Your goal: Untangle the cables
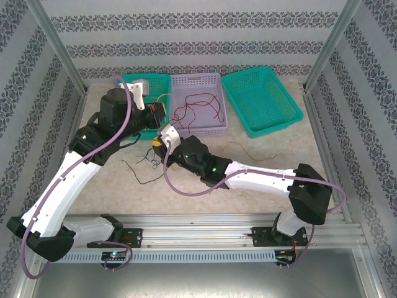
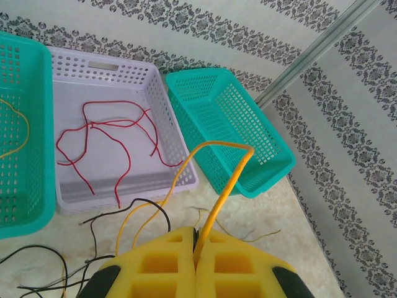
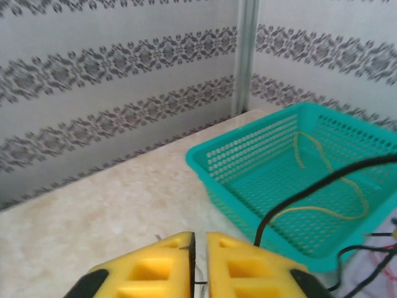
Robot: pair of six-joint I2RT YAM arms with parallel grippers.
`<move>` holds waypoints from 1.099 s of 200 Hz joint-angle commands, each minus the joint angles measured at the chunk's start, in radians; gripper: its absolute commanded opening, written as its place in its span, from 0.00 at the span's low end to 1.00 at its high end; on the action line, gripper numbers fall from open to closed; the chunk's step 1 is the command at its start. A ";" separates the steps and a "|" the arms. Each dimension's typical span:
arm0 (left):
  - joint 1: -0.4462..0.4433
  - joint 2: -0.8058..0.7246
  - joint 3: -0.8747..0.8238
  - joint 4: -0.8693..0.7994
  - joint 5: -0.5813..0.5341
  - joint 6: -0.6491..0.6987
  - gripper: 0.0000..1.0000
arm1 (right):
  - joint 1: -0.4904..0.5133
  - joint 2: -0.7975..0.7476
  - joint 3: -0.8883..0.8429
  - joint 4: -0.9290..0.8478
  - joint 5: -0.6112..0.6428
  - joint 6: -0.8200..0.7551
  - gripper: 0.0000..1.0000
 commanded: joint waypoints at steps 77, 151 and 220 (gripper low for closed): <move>0.004 0.004 0.208 -0.117 -0.284 0.214 0.00 | -0.026 -0.299 -0.372 0.031 0.119 0.085 0.00; 0.003 0.037 0.129 -0.015 -0.140 0.059 0.00 | -0.049 -0.321 -0.319 0.091 -0.137 0.094 0.62; -0.018 0.038 0.064 0.034 -0.109 -0.004 0.00 | 0.005 -0.091 -0.095 0.123 -0.039 0.011 0.73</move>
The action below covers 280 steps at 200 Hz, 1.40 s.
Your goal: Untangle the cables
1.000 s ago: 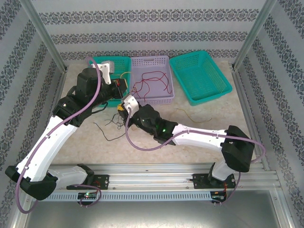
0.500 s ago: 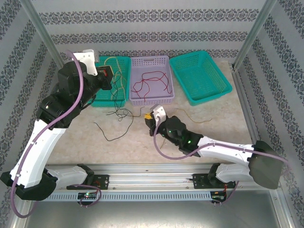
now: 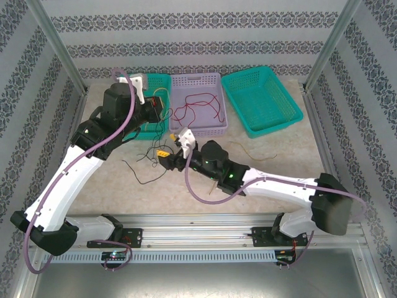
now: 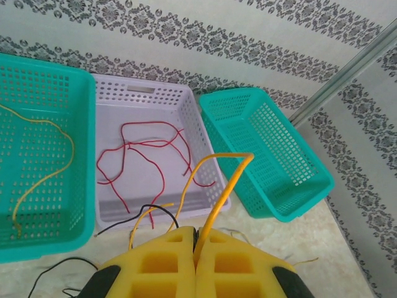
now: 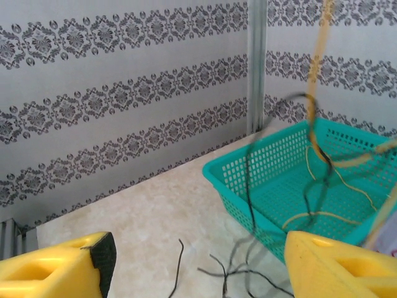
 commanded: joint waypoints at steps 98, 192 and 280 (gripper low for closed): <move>-0.057 -0.037 -0.059 0.096 0.023 -0.059 0.00 | 0.042 0.343 0.298 0.083 0.442 -0.188 0.61; -0.055 -0.053 0.026 0.011 -0.142 0.071 0.00 | 0.038 0.121 -0.021 0.152 0.344 -0.014 0.00; 0.083 0.013 0.202 -0.077 -0.213 0.234 0.00 | -0.019 -0.149 -0.369 0.118 0.369 0.113 0.00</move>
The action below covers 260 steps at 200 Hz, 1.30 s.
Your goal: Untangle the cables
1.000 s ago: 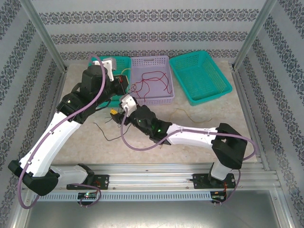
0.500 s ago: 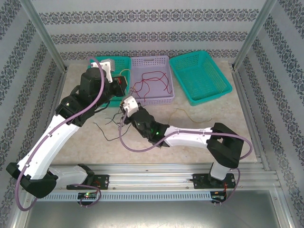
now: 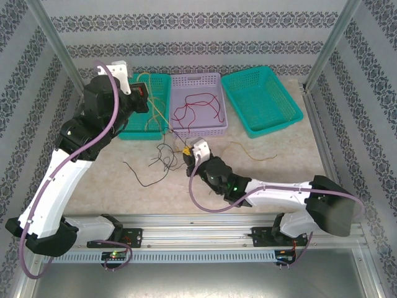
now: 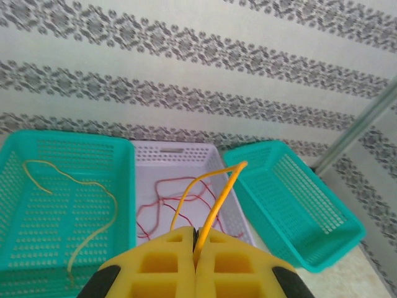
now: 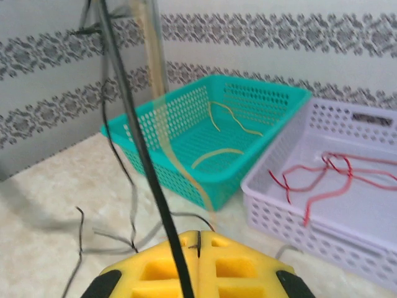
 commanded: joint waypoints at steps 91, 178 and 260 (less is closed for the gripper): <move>0.130 0.042 0.055 0.001 -0.154 0.183 0.00 | -0.253 -0.528 -0.262 -0.347 0.014 0.127 0.00; 0.182 0.178 0.039 0.121 -0.331 0.323 0.00 | -0.546 -0.882 -0.187 -0.815 0.077 0.270 0.00; 0.291 0.294 0.039 0.126 -0.337 0.309 0.00 | -0.744 -1.004 -0.132 -0.988 0.042 0.290 0.00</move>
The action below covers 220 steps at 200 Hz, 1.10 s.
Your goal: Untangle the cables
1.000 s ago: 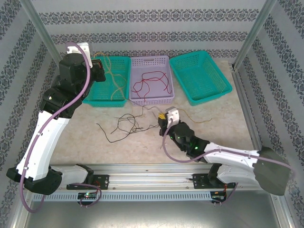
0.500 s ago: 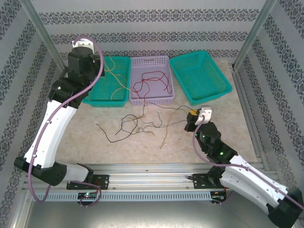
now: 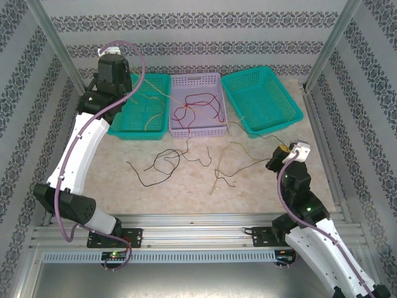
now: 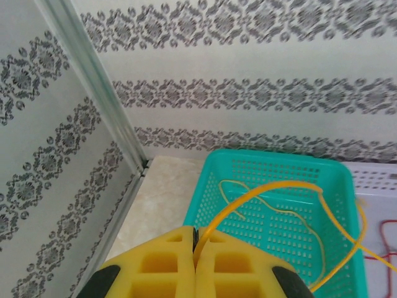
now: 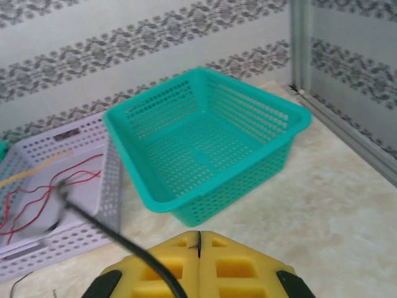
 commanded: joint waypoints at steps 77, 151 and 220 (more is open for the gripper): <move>0.036 0.089 -0.054 0.113 -0.125 0.081 0.00 | -0.095 -0.060 0.074 -0.097 -0.036 0.032 0.00; 0.100 0.086 0.028 0.163 -0.192 0.106 0.00 | -0.195 -0.127 0.049 -0.224 0.030 0.071 0.00; 0.113 -0.002 0.049 0.207 -0.182 0.116 0.00 | -0.266 -0.121 0.023 -0.233 0.024 0.088 0.00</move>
